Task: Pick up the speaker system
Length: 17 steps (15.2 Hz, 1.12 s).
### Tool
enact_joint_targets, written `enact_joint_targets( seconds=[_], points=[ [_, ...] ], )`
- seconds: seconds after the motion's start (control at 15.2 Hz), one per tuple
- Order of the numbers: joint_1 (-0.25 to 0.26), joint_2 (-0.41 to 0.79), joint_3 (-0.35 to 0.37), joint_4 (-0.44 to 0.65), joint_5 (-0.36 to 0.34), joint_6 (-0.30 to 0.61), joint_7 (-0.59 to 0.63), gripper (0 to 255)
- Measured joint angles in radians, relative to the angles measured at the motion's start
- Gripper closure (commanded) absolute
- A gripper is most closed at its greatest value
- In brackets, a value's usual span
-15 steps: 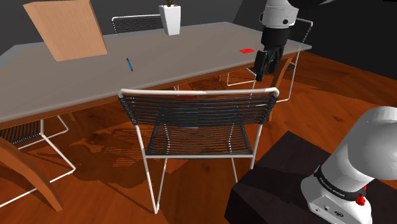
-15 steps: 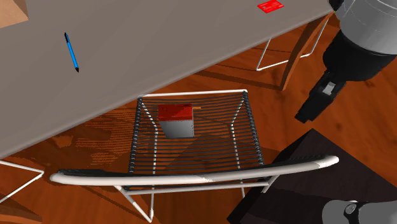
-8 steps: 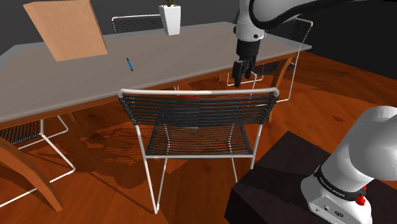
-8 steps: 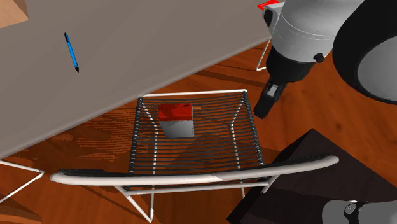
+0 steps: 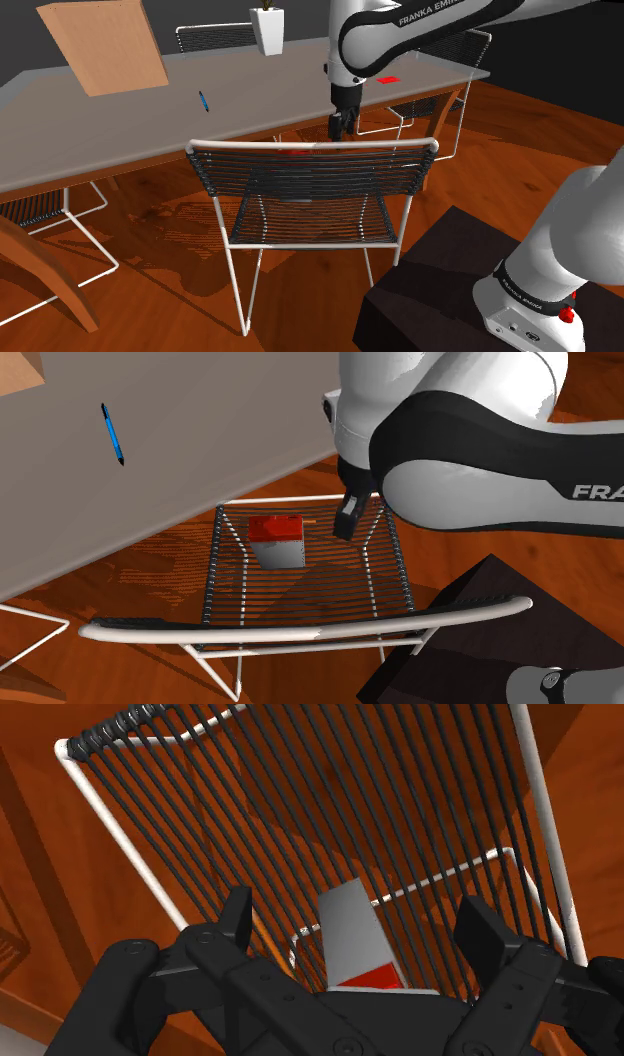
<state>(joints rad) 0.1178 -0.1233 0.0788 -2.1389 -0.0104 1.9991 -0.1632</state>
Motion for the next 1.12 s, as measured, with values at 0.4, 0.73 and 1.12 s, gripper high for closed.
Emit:
enact_joint_targets(
  seconds=[0.4,0.73,1.12],
  points=[
    [0.027,0.221,0.028,0.165,-0.038,0.066,-0.05,0],
    [0.045,0.306,0.042,0.225,-0.059,0.07,-0.057,0],
    [0.048,0.326,0.047,0.199,-0.065,0.132,-0.052,255]
  ],
)
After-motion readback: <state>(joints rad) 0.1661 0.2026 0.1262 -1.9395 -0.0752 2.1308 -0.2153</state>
